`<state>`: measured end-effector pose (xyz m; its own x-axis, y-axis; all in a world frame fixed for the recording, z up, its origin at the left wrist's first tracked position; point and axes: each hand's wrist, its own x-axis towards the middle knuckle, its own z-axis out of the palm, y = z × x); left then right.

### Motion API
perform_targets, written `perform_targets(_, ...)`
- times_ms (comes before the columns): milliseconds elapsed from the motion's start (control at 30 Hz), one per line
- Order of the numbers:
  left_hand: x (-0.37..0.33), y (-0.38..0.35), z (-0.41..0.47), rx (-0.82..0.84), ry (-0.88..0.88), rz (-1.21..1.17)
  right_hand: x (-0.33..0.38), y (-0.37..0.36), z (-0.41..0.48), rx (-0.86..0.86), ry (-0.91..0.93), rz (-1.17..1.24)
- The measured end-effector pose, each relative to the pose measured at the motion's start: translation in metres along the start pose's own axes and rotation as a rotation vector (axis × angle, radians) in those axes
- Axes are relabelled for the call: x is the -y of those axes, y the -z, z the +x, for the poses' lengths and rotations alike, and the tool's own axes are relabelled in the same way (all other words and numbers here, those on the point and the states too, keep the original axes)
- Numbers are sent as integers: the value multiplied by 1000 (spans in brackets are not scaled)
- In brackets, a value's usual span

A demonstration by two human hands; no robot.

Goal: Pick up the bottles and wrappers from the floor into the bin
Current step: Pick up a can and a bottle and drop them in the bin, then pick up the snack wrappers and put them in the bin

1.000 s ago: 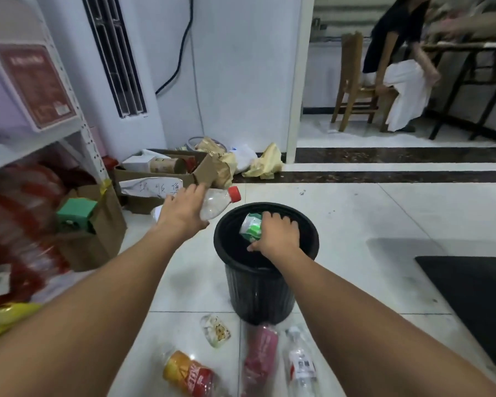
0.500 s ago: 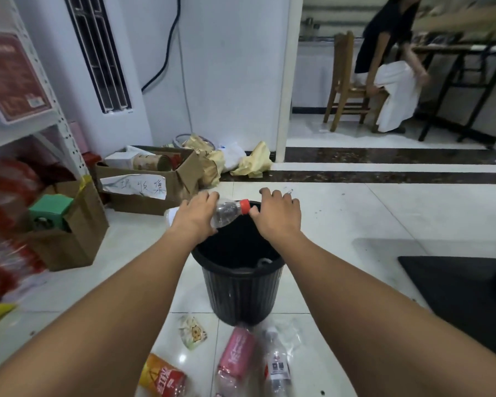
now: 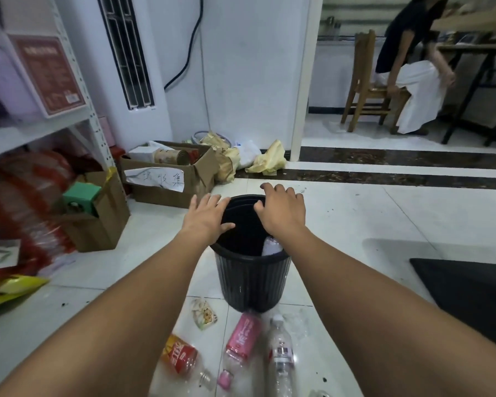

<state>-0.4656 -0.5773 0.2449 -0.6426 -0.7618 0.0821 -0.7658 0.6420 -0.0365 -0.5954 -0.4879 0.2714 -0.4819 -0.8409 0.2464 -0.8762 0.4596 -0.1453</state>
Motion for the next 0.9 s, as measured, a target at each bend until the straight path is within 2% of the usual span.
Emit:
perform_targets(133, 19, 15, -26, -65, 40, -56, 32, 2, -8, -19, 86, 18)
perform_targets(333, 70, 15, -71, -17, 130, 0, 98, -10, -44, 26, 215, 25)
perform_targets(567, 117, 13, -125, -55, 113, -27, 140, -19, -92, 86, 190, -16)
perform_targets(767, 151, 9, -154, -94, -8, -41, 171, -29, -152, 62, 79, -90)
perform_targets(900, 159, -5, -182, -58, -97, 3, 190, -42, -192, 87, 9, -97)
